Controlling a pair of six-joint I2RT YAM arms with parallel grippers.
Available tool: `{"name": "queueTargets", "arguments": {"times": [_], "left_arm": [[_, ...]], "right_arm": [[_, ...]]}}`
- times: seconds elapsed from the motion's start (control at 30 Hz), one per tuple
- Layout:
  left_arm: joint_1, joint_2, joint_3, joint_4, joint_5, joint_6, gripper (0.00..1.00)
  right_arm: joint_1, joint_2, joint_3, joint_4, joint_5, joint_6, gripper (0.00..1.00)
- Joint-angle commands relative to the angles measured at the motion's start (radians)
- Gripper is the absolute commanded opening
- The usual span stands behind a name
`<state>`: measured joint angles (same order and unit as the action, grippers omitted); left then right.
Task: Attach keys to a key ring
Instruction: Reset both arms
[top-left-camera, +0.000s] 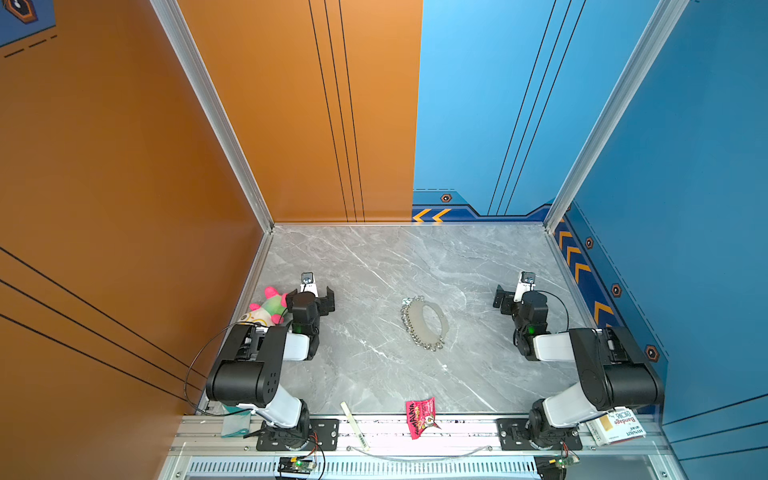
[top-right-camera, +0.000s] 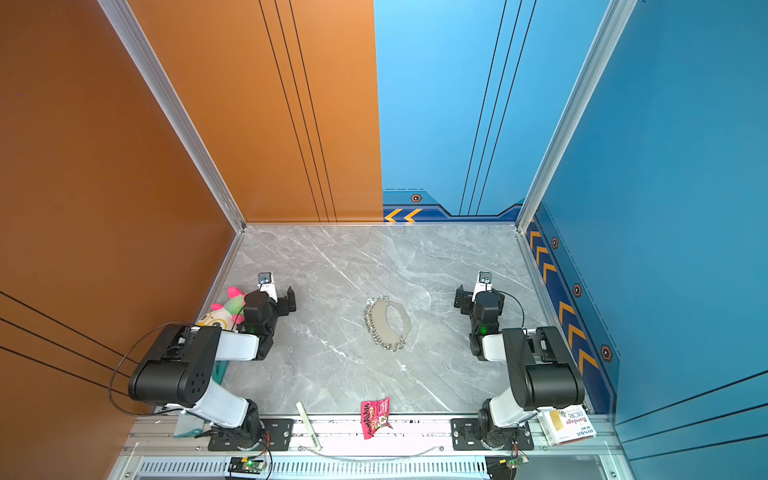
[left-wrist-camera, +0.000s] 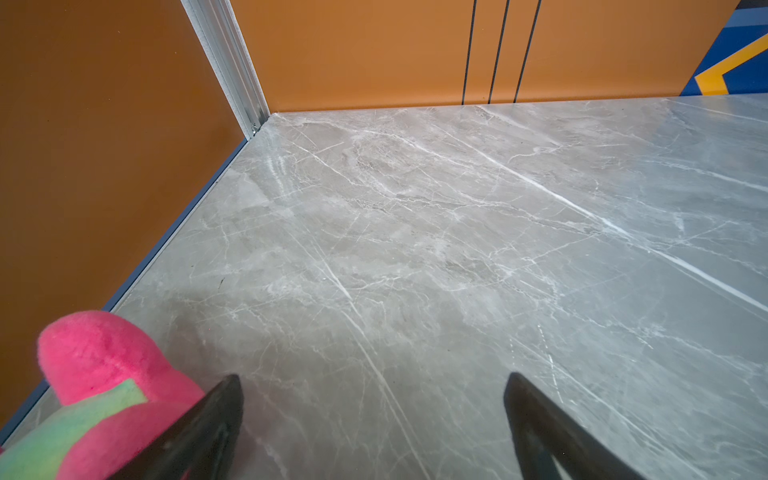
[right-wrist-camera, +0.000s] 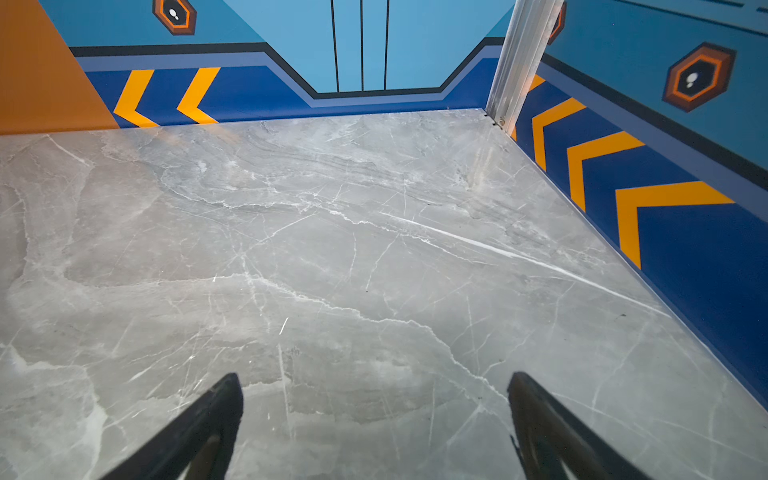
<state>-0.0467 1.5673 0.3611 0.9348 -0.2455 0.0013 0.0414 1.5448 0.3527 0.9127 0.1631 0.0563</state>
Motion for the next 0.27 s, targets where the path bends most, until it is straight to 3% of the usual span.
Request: {"name": "queueTargets", "arguments": {"times": [0.0,0.23], "left_arm": [[-0.002,-0.006,0.008,0.006,-0.009,-0.009,0.98],[-0.002,-0.006,0.008,0.006,-0.008,-0.008,0.98]], "right_arm": [[-0.006,0.001,0.020,-0.002,0.013,0.012,1.00],[0.002,0.001,0.020,-0.003,0.026,0.009,1.00]]}}
